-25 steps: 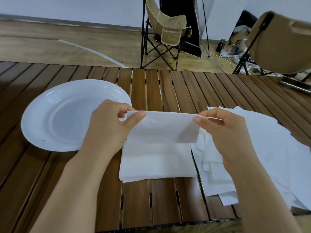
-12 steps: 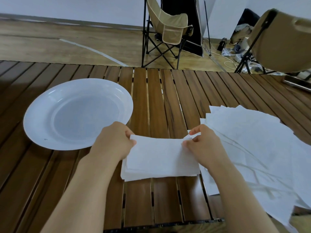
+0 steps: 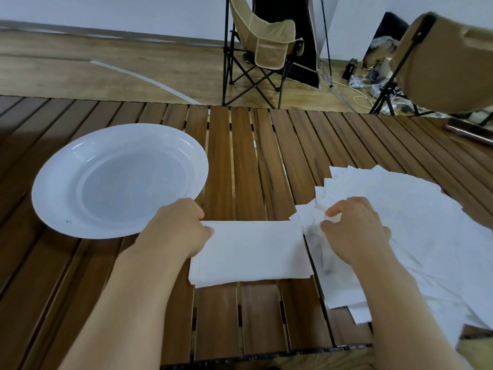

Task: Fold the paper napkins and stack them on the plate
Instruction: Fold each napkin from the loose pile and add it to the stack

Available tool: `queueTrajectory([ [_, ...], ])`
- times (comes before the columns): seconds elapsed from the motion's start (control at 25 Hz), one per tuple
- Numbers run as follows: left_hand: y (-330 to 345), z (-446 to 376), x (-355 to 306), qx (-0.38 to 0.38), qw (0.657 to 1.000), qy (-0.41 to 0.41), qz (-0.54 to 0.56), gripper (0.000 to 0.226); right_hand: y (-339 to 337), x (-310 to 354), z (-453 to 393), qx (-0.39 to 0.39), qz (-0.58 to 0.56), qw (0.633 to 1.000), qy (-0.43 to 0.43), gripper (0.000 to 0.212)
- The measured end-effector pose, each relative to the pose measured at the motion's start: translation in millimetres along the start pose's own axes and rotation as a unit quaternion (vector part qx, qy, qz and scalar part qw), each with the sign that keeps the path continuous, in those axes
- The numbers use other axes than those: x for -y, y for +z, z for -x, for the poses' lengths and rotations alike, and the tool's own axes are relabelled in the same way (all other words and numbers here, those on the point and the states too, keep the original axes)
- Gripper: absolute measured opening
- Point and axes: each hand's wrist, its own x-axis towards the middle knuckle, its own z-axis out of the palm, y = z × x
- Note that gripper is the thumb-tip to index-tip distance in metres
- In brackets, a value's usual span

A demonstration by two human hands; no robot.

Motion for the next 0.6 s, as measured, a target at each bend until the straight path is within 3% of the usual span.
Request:
queueTrajectory([
  [0.16,1.7,-2.1,0.1,0.012,1.0,0.018,0.013,0.023,-7.1,-10.3,-0.8,0.026,0.03,0.997,0.071,0.036],
  [0.36,2.5,-3.9,-3.5,0.074,0.997,0.011,-0.022,0.028,-7.2,-12.8,-1.5,0.081,0.033,0.99,0.109,0.031],
  [0.48,1.5,-1.7,-3.4,0.071,0.997,0.01,-0.032,0.034,-8.0,-10.3,-1.1,0.063,0.015,0.991,0.115,0.008],
  [0.6,2.5,-2.1,-1.4,0.069,0.997,-0.002,-0.021,0.035,-11.7,-7.3,-0.2,-0.008,-0.016,0.995,0.095,0.006],
])
